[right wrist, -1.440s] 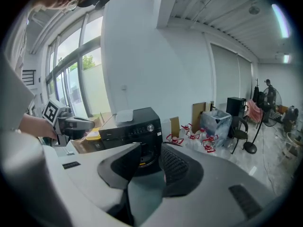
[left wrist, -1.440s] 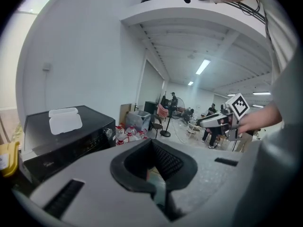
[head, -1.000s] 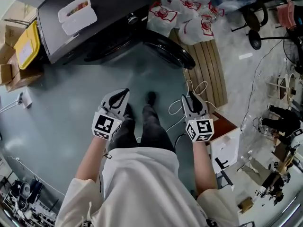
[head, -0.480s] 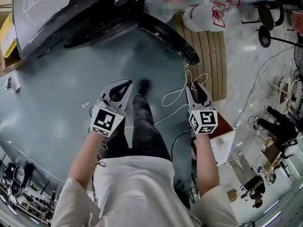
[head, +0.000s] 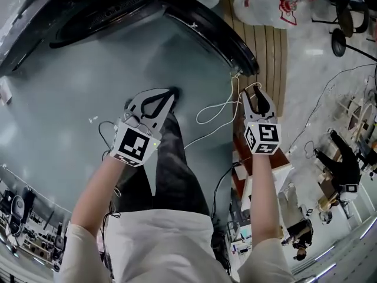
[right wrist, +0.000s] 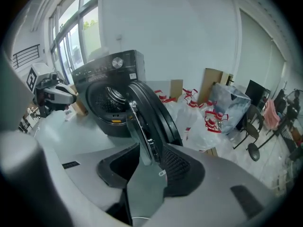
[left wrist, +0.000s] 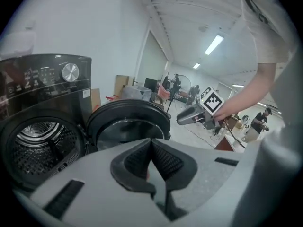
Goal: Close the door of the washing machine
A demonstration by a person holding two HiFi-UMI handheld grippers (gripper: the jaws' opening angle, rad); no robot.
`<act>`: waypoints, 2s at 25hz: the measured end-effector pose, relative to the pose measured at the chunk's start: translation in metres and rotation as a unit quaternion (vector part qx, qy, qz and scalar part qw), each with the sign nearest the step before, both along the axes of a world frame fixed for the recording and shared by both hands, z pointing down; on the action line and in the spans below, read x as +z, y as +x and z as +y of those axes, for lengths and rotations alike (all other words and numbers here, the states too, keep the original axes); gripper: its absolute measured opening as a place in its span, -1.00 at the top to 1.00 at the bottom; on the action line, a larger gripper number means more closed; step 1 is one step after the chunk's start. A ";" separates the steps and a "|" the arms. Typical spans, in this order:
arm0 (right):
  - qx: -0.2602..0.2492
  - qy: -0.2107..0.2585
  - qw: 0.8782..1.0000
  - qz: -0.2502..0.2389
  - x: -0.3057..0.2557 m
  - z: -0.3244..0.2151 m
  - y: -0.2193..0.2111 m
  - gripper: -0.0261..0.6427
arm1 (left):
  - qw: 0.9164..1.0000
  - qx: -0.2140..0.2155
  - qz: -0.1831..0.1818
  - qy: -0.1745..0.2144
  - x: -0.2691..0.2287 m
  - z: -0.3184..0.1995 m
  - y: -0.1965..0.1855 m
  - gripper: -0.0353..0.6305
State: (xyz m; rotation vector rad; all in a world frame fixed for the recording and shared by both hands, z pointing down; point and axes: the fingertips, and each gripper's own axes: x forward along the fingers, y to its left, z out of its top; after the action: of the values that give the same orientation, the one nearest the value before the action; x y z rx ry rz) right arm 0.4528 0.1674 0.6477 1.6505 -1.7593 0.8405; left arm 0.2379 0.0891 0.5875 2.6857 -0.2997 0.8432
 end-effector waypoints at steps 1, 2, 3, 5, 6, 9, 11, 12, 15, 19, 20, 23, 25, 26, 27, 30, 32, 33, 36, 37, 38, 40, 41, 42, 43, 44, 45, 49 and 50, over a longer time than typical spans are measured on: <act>0.002 -0.004 1.000 0.004 0.009 0.000 0.005 0.43 | 1.000 0.001 -0.001 -0.003 0.007 0.002 0.002 0.87; 0.005 -0.007 1.000 0.007 0.017 0.001 0.011 0.43 | 1.000 0.001 -0.001 -0.007 0.014 0.005 0.005 0.87; 0.008 -0.011 1.000 0.010 0.024 0.001 0.017 0.42 | 1.000 0.001 -0.001 -0.011 0.021 0.008 0.008 0.87; 0.014 -0.019 1.000 0.016 0.039 0.002 0.031 0.42 | 1.000 0.002 -0.003 -0.018 0.032 0.013 0.015 0.87; 0.016 -0.024 0.999 0.020 0.045 0.002 0.038 0.42 | 1.000 0.002 -0.004 -0.021 0.037 0.015 0.019 0.87; 0.012 -0.040 0.998 0.037 0.063 0.001 0.056 0.43 | 1.000 0.004 -0.013 -0.025 0.052 0.021 0.025 0.87; 0.001 -0.047 0.998 0.050 0.071 -0.001 0.066 0.43 | 1.000 0.009 -0.022 -0.019 0.060 0.022 0.026 0.87; -0.006 -0.048 0.997 0.054 0.073 -0.002 0.070 0.43 | 1.000 0.010 -0.025 -0.016 0.063 0.021 0.026 0.87; -0.040 -0.047 0.996 0.057 0.076 -0.007 0.070 0.43 | 0.999 0.003 -0.032 -0.016 0.070 0.016 0.021 0.87; -0.087 -0.048 0.993 0.070 0.075 -0.014 0.064 0.52 | 0.999 -0.013 -0.038 -0.016 0.071 0.003 0.015 0.87; -0.090 -0.048 0.992 0.072 0.074 -0.015 0.064 0.56 | 0.999 -0.018 -0.039 -0.015 0.071 -0.001 0.013 0.87; -0.085 -0.047 0.993 0.072 0.072 -0.017 0.065 0.62 | 0.999 -0.031 -0.043 -0.013 0.069 -0.010 0.007 0.87; -0.081 -0.047 0.993 0.073 0.072 -0.018 0.064 0.62 | 0.998 -0.039 -0.042 -0.012 0.068 -0.014 0.002 0.87; -0.079 -0.047 0.993 0.072 0.073 -0.018 0.064 0.62 | 0.998 -0.043 -0.041 -0.012 0.069 -0.016 0.001 0.87; -0.077 -0.047 0.993 0.071 0.075 -0.017 0.063 0.63 | 0.998 -0.046 -0.040 -0.011 0.070 -0.017 0.000 0.87; -0.071 -0.055 0.994 0.068 0.076 -0.013 0.061 0.63 | 0.998 -0.050 -0.037 -0.010 0.070 -0.019 -0.002 0.87; -0.069 -0.060 0.994 0.066 0.073 -0.011 0.056 0.63 | 0.998 -0.054 -0.036 -0.009 0.065 -0.020 -0.004 0.87; -0.068 -0.061 0.994 0.064 0.071 -0.009 0.052 0.63 | 0.998 -0.056 -0.035 -0.009 0.063 -0.021 -0.007 0.87; -0.069 -0.062 0.994 0.060 0.071 -0.002 0.036 0.63 | 0.998 -0.059 -0.035 -0.011 0.063 -0.017 -0.019 0.87; -0.069 -0.063 0.994 0.060 0.071 0.000 0.030 0.63 | 0.998 -0.058 -0.035 -0.011 0.064 -0.016 -0.023 0.87; -0.069 -0.064 0.994 0.060 0.071 0.002 0.024 0.63 | 0.998 -0.057 -0.036 -0.012 0.064 -0.015 -0.029 0.87; -0.065 -0.066 0.994 0.058 0.070 0.006 0.007 0.63 | 0.998 -0.056 -0.038 -0.011 0.064 -0.013 -0.046 0.87; -0.063 -0.068 0.994 0.057 0.070 0.009 -0.001 0.63 | 0.998 -0.054 -0.038 -0.011 0.064 -0.011 -0.055 0.87; -0.060 -0.071 0.994 0.056 0.071 0.012 -0.008 0.63 | 0.998 -0.052 -0.038 -0.010 0.065 -0.010 -0.063 0.87; -0.057 -0.074 0.994 0.057 0.072 0.015 -0.013 0.63 | 0.998 -0.050 -0.037 -0.011 0.066 -0.009 -0.069 0.87; -0.054 -0.078 0.994 0.058 0.073 0.018 -0.018 0.64 | 0.998 -0.047 -0.037 -0.011 0.067 -0.008 -0.074 0.87; -0.052 -0.081 0.994 0.059 0.074 0.020 -0.024 0.64 | 0.998 -0.045 -0.036 -0.012 0.068 -0.008 -0.080 0.87; -0.043 -0.093 0.993 0.060 0.075 0.029 -0.051 0.64 | 0.999 -0.039 -0.035 -0.012 0.067 -0.008 -0.105 0.87; -0.040 -0.096 0.993 0.060 0.074 0.031 -0.057 0.64 | 0.999 -0.037 -0.034 -0.013 0.066 -0.007 -0.110 0.87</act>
State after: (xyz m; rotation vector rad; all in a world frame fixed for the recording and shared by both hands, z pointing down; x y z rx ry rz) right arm 0.3953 0.1986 0.7222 1.4651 -1.5975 0.8293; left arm 0.1278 0.0817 0.6534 2.6090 -0.3978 0.9115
